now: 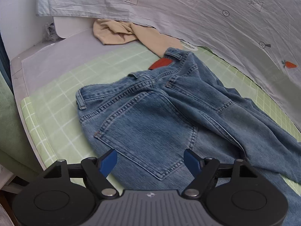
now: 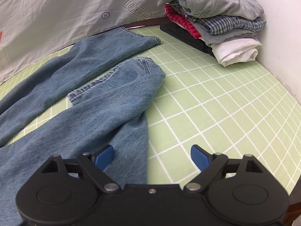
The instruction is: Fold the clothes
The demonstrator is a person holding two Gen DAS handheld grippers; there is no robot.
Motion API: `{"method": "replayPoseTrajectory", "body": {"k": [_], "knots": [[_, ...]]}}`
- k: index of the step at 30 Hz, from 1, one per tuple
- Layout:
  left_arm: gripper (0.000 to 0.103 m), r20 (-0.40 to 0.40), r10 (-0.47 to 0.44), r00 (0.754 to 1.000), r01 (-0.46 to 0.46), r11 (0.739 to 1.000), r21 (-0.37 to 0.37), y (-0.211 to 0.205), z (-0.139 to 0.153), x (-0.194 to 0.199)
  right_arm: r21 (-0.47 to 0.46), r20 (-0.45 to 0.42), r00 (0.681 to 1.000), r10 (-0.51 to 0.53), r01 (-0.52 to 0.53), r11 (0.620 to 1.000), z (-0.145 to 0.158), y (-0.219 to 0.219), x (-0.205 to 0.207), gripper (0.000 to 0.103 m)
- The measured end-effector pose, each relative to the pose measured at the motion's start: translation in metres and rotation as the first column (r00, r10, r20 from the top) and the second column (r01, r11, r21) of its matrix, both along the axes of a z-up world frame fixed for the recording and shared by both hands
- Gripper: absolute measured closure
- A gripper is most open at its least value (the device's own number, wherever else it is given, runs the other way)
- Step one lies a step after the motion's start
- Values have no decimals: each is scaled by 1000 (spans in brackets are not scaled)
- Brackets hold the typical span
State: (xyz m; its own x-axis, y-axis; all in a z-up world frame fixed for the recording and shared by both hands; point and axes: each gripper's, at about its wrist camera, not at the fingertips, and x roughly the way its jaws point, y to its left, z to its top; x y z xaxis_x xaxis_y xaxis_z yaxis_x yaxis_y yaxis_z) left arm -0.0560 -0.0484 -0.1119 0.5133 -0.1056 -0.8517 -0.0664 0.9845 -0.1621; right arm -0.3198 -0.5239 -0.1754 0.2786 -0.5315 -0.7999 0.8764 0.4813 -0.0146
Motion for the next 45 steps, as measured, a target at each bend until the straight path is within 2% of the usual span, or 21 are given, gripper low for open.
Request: {"method": "replayPoseTrajectory", "body": {"k": [3, 10, 12, 15, 18, 23, 25, 27, 28, 30, 31, 32, 33, 35, 37, 40, 42, 45], "knots": [[24, -5, -38, 999, 38, 999, 20, -28, 0, -16, 23, 39, 999, 15, -16, 1000, -2, -18, -6, 13], [23, -121, -102, 987, 112, 991, 72, -78, -34, -14, 65, 145, 989, 22, -32, 997, -3, -40, -14, 13], [17, -138, -95, 986, 110, 988, 106, -81, -40, -9, 74, 174, 984, 21, -35, 997, -4, -40, -14, 14], [16, -163, -124, 979, 150, 976, 157, -89, -43, -3, 88, 219, 976, 20, -40, 995, -6, -40, -13, 15], [15, -172, -149, 974, 174, 974, 142, -85, -42, 5, 102, 277, 961, 10, -40, 994, -6, -40, -8, 15], [15, -153, -158, 976, 180, 973, 145, -65, -35, 24, 69, 255, 967, 7, -25, 997, -11, -42, 18, 16], [15, -155, -156, 975, 180, 971, 154, -57, -36, 33, 59, 233, 973, 1, -15, 998, -13, -43, 30, 22], [15, -160, -156, 975, 181, 971, 156, -50, -38, 42, 51, 213, 977, 1, -12, 999, -16, -42, 40, 35], [15, -163, -159, 974, 183, 972, 146, -47, -40, 46, 37, 197, 980, 4, -11, 999, -16, -40, 45, 49], [13, -160, -189, 969, 211, 968, 137, -44, -41, 51, 9, 171, 985, 10, -11, 1000, -15, -35, 55, 61], [12, -161, -216, 963, 239, 961, 140, -45, -41, 53, -4, 170, 985, 16, -15, 1000, -13, -32, 58, 74], [12, -162, -243, 956, 267, 952, 147, -47, -42, 56, -19, 173, 985, 18, -15, 1000, -10, -28, 62, 82], [11, -164, -267, 950, 292, 944, 151, -48, -42, 59, -37, 188, 982, 19, -12, 999, -4, -23, 65, 86], [9, -165, -296, 941, 321, 935, 152, -49, -44, 64, -75, 225, 973, 45, -29, 997, 10, -10, 74, 88], [7, -172, -317, 933, 343, 928, 148, -49, -45, 69, -122, 241, 962, 126, -98, 988, 24, 7, 91, 88], [5, -184, -344, 921, 372, 917, 145, -50, -45, 73, -156, 213, 945, 250, -219, 963, 32, 35, 126, 88], [4, -187, -362, 913, 391, 909, 146, -50, -46, 74, -130, 179, 926, 333, -313, 941, 22, 55, 154, 88], [1, -189, -380, 906, 409, 900, 151, -53, -49, 72, -49, 121, 911, 393, -390, 919, -7, 79, 182, 85]]}}
